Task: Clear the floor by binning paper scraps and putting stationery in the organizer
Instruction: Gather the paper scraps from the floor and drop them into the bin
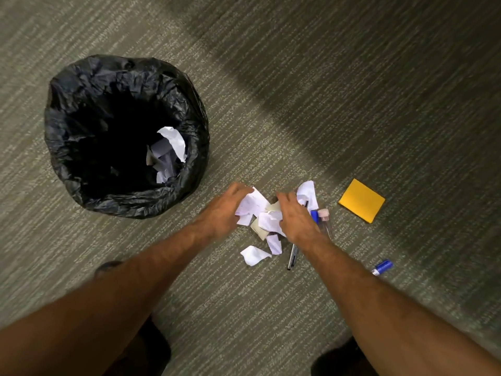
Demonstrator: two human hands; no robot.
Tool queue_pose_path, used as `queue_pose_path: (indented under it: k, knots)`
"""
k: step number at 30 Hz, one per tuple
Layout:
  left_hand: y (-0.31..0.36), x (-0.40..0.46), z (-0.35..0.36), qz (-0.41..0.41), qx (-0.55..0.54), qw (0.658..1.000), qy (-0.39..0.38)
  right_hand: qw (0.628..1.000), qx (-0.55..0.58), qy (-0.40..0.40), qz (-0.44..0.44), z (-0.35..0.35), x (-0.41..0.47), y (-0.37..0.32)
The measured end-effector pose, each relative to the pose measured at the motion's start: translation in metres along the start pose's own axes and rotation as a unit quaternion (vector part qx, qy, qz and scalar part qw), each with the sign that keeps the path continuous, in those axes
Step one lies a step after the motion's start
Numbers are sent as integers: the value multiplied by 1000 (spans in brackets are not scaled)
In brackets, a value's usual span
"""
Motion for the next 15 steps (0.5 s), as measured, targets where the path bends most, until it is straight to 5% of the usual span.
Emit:
queue_pose_path:
  k: [15]
  knots:
    - [38,23,13,9,204,977,-52,952,262,62,144,-52,-31,60]
Point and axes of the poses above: each hand's wrist, its own x-axis towards the middle knuckle, its own z-axis out of the palm, y = z × x, the point moved 7 cm from there along x, towards the middle knuckle, and after that the axes turned 1 degree about -x, right-handed, at the moved point
